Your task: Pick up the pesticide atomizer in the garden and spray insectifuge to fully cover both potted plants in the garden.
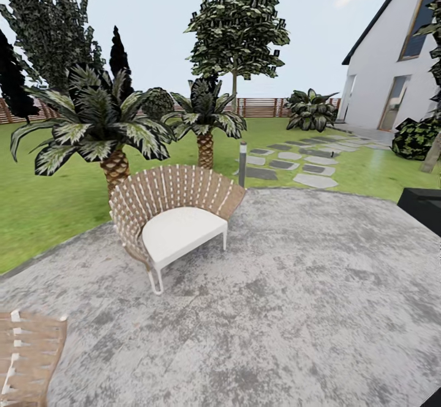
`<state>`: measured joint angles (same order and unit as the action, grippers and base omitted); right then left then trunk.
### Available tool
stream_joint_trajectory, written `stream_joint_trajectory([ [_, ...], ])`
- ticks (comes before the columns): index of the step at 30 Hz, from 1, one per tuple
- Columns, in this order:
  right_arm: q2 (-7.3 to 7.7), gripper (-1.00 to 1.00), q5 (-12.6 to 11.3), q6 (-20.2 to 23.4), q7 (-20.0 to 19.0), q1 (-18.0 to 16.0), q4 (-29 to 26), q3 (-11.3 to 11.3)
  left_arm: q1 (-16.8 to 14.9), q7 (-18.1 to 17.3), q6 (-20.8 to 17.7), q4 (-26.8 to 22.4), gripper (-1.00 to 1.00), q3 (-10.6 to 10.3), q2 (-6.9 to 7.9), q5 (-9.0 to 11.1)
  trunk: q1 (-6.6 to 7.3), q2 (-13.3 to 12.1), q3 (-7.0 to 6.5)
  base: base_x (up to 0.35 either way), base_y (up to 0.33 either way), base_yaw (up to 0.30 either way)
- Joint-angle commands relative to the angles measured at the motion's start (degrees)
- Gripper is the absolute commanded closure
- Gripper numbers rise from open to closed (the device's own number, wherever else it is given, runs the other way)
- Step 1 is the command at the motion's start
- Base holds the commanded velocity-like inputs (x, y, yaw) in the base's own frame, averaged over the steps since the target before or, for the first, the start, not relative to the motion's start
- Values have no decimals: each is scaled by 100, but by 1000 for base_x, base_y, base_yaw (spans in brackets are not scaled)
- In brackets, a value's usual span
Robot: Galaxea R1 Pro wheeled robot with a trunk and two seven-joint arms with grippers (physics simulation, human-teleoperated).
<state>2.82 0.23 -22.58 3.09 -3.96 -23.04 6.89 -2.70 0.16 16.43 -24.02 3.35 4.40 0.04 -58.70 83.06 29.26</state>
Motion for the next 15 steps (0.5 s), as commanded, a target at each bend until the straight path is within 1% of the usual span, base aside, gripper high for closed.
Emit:
stream_joint_trajectory([
  [1, -1, -100, 3, -18, 7, -4, 4, 5, -1, 2, 18, 3, -100, 8, -1, 2, -3, 2, 6, 338, 0, -112],
  [7, -1, -100, 3, -19, 8, -6, 2, 5, -3, 2, 18, 3, -100, 8, -1, 4, -3, 2, 6, 338, 0, -154],
  [15, -1, -100, 3, -18, 8, -6, 2, 5, -3, 2, 18, 3, -100, 8, 1, 3, -3, 2, 6, 338, 0, -215],
])
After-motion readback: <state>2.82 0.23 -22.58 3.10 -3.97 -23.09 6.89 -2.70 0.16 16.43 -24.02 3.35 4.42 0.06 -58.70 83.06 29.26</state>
